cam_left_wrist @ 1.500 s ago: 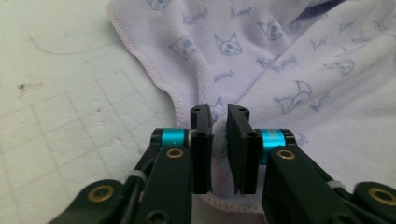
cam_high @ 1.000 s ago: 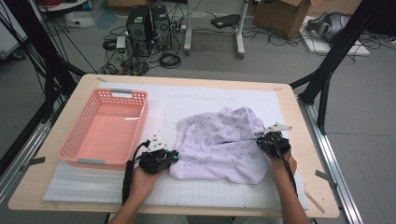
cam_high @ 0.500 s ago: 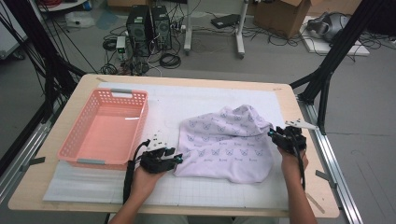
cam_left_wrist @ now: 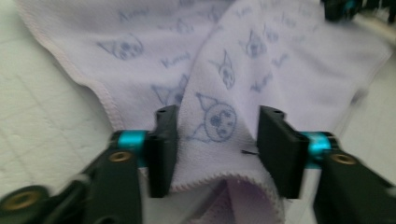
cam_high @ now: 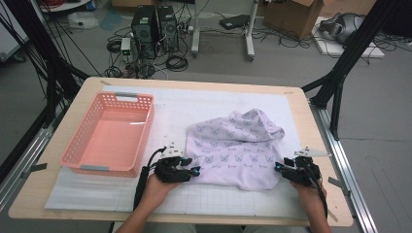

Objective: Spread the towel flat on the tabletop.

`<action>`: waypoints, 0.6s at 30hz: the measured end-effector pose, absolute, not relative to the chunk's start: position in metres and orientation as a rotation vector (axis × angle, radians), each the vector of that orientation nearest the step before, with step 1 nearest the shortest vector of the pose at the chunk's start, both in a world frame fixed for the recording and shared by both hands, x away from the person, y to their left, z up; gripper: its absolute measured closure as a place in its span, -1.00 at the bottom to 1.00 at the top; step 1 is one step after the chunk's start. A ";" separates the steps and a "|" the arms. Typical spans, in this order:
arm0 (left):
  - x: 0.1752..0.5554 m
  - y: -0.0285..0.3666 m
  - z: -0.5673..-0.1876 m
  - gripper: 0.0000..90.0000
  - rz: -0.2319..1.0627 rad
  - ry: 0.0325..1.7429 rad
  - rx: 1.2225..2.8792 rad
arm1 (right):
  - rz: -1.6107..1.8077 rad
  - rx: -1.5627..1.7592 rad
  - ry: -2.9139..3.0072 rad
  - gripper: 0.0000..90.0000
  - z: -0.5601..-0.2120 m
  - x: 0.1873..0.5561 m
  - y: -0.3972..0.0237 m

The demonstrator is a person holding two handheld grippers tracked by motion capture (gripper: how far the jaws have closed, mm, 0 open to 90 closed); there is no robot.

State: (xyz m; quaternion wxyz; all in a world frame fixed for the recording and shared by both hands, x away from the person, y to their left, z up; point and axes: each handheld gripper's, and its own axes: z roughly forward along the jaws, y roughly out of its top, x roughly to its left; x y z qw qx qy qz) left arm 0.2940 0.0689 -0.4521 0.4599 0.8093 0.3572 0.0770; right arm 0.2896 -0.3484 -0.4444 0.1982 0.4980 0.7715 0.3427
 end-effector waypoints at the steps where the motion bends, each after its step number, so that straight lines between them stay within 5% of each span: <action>1: 0.293 0.069 -0.450 0.78 0.266 0.900 1.996 | 0.925 1.369 2.166 0.73 -0.443 0.292 -0.343; 3: 0.295 0.076 -0.447 0.83 0.329 0.953 1.974 | 0.757 1.261 2.156 0.87 -0.440 0.296 -0.324; 4: 0.296 0.081 -0.447 0.83 0.341 0.980 1.953 | 0.713 1.234 2.147 0.83 -0.439 0.299 -0.315; 6: 0.298 0.090 -0.446 0.83 0.362 1.020 1.937 | 0.735 1.217 2.161 0.42 -0.440 0.306 -0.298; 11: 0.299 0.096 -0.448 0.82 0.374 1.041 1.933 | 0.984 1.213 2.117 0.34 -0.427 0.302 -0.300; 18: 0.298 0.096 -0.450 0.69 0.343 1.034 1.930 | 0.999 1.339 2.062 0.63 -0.424 0.272 -0.354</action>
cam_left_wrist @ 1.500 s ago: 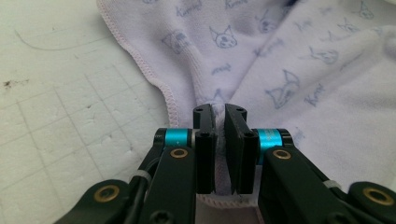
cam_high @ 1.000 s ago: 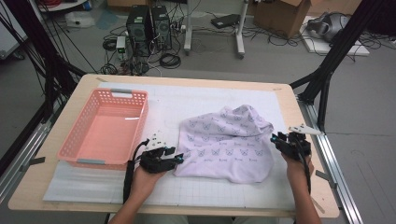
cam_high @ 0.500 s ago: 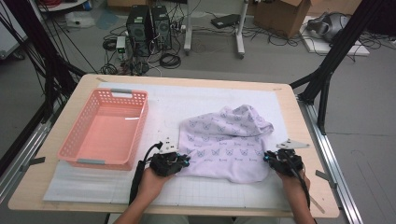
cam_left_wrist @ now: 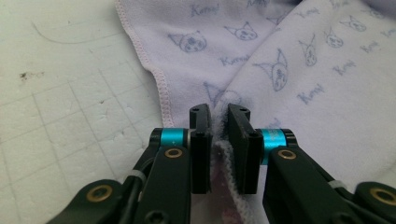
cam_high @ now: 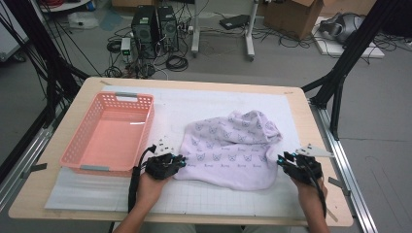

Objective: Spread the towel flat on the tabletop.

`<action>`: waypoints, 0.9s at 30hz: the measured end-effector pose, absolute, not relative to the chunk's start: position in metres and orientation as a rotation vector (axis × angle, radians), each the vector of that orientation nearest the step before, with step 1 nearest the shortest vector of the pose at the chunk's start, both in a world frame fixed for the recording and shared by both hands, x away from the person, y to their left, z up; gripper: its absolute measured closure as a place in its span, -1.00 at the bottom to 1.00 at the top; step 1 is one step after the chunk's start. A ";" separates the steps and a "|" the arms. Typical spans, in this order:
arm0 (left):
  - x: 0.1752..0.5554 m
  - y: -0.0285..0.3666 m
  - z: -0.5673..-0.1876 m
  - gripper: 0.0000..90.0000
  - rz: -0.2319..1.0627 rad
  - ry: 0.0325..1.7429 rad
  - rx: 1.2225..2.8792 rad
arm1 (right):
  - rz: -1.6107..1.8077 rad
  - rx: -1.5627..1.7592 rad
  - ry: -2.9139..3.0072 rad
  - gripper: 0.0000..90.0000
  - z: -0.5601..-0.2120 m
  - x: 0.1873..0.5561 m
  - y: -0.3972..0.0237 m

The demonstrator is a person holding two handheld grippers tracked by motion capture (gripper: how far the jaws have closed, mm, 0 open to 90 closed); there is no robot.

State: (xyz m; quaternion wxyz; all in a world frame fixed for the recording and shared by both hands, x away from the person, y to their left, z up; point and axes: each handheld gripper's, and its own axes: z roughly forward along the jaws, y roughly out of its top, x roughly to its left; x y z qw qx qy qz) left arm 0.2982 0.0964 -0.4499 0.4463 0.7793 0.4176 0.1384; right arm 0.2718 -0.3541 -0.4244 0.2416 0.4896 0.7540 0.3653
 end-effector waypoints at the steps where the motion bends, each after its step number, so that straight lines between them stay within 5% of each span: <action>1: 0.298 0.096 -0.450 0.66 0.344 1.035 1.928 | 1.003 1.356 2.083 0.69 -0.427 0.267 -0.360; 12: 0.297 0.096 -0.451 0.62 0.329 1.025 1.924 | 1.102 1.304 2.302 0.35 -0.446 0.268 -0.320; 17: 0.296 0.096 -0.451 0.60 0.327 1.016 1.924 | 1.060 1.208 2.327 0.83 -0.445 0.265 -0.305; 27: 0.290 0.096 -0.450 0.55 0.309 1.012 1.909 | 0.865 1.316 2.228 0.90 -0.437 0.244 -0.341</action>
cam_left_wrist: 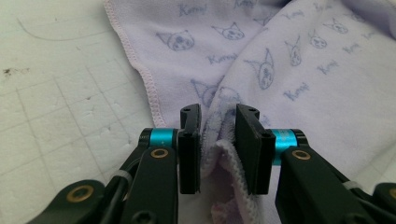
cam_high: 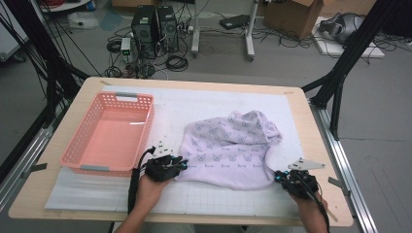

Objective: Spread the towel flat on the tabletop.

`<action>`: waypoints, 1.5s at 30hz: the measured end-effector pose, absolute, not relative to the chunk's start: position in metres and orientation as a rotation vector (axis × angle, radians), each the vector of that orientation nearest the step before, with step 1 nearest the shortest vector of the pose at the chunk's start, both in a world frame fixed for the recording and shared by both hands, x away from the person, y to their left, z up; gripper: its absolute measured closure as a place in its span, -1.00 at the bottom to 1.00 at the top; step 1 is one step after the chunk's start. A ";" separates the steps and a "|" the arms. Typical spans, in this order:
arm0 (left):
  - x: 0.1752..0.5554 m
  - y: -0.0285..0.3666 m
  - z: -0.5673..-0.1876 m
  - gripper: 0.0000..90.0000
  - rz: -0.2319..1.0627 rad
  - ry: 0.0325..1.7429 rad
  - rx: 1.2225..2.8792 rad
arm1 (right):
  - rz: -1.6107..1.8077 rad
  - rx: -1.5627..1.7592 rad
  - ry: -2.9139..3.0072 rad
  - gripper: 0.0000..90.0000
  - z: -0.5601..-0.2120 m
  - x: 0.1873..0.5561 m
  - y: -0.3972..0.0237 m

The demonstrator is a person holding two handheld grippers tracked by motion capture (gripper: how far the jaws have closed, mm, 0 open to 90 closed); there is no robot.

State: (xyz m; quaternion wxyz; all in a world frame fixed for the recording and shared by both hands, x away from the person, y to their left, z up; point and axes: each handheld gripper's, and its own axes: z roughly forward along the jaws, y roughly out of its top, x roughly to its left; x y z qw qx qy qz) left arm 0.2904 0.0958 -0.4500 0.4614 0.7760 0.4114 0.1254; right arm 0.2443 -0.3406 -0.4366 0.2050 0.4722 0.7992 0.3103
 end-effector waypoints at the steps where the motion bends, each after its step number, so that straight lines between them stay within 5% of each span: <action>1: 0.289 0.095 -0.450 0.52 0.308 1.012 1.910 | 0.834 1.325 2.212 0.90 -0.435 0.241 -0.345; 7: 0.272 0.100 -0.447 0.15 0.310 1.036 1.871 | 0.820 1.414 2.146 0.75 -0.432 0.220 -0.361; 12: 0.256 0.107 -0.443 0.12 0.271 1.034 1.838 | 0.917 1.401 2.050 0.44 -0.426 0.207 -0.368; 17: 0.249 0.106 -0.448 0.16 0.173 1.023 1.856 | 1.048 1.409 2.024 0.40 -0.428 0.209 -0.374; 25: 0.279 0.087 -0.452 0.16 0.118 1.060 1.901 | 1.022 1.378 2.152 0.18 -0.441 0.264 -0.352; 27: 0.287 0.085 -0.448 0.58 0.141 1.062 1.920 | 1.001 1.365 2.202 0.31 -0.446 0.280 -0.345; 28: 0.294 0.085 -0.444 0.78 0.173 1.076 1.887 | 1.007 1.338 2.199 0.76 -0.446 0.284 -0.344; 29: 0.297 0.085 -0.442 0.83 0.196 1.094 1.871 | 1.046 1.333 2.204 0.93 -0.445 0.288 -0.346; 37: 0.318 0.082 -0.445 0.85 0.350 1.164 1.831 | 1.011 1.389 1.928 0.94 -0.446 0.306 -0.359; 39: 0.320 0.081 -0.446 0.78 0.362 1.166 1.811 | 0.964 1.394 1.901 0.94 -0.448 0.308 -0.355; 43: 0.312 0.086 -0.441 0.16 0.362 1.121 1.781 | 0.956 1.430 1.880 0.91 -0.448 0.307 -0.353; 45: 0.301 0.091 -0.438 0.06 0.370 1.076 1.760 | 0.991 1.425 1.882 0.79 -0.444 0.302 -0.356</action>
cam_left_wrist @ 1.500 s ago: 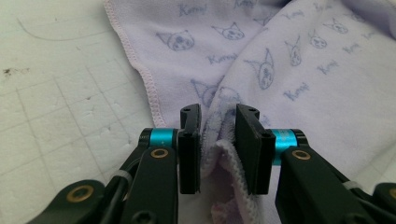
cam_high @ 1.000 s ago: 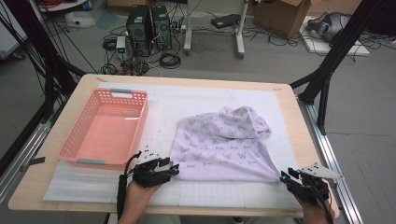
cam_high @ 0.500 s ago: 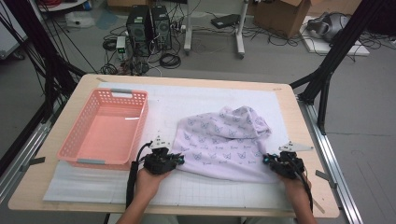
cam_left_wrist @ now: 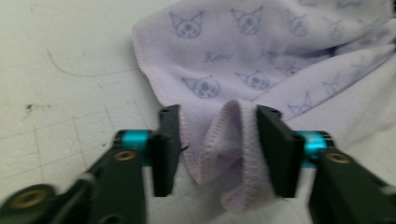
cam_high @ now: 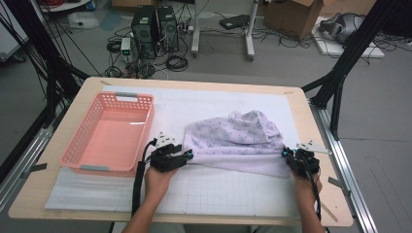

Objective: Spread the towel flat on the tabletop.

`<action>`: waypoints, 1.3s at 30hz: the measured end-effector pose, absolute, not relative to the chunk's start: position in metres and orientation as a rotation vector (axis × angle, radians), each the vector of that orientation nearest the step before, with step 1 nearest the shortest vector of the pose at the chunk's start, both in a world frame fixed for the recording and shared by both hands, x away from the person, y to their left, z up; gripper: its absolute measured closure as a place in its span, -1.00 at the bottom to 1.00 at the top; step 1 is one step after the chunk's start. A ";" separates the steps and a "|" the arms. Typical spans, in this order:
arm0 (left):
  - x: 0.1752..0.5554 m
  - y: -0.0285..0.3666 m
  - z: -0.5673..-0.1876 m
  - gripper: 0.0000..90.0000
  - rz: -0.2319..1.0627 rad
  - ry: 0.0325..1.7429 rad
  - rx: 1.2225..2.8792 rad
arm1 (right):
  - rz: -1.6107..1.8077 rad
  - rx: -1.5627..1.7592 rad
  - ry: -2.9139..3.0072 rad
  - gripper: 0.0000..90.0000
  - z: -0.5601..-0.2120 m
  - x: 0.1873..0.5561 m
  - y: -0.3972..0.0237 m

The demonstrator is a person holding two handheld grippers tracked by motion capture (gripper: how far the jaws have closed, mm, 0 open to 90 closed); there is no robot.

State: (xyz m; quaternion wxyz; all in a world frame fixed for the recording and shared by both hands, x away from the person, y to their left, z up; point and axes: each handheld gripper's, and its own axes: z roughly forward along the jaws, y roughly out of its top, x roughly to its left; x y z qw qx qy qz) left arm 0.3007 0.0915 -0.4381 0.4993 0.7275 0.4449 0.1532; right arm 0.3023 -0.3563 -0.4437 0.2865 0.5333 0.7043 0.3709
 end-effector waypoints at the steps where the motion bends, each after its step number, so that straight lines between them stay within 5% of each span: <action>1: 0.295 0.095 -0.438 0.06 0.363 1.058 1.753 | 1.010 1.428 1.880 0.75 -0.441 0.299 -0.358; 6: 0.271 0.108 -0.441 0.10 0.372 1.004 1.760 | 1.088 1.407 1.855 0.68 -0.430 0.278 -0.370; 15: 0.244 0.123 -0.446 0.47 0.254 0.933 1.805 | 1.092 1.340 1.993 0.64 -0.433 0.245 -0.373; 23: 0.247 0.096 -0.454 0.07 0.177 0.916 1.942 | 1.069 1.288 2.153 0.36 -0.446 0.242 -0.353; 25: 0.250 0.092 -0.454 0.14 0.190 0.935 1.961 | 0.991 1.237 2.192 0.39 -0.450 0.245 -0.345; 29: 0.249 0.092 -0.452 0.81 0.234 0.947 1.962 | 0.944 1.171 2.217 0.93 -0.448 0.244 -0.342; 39: 0.221 0.123 -0.432 0.86 0.079 0.902 1.857 | 1.036 1.144 2.276 0.95 -0.431 0.206 -0.360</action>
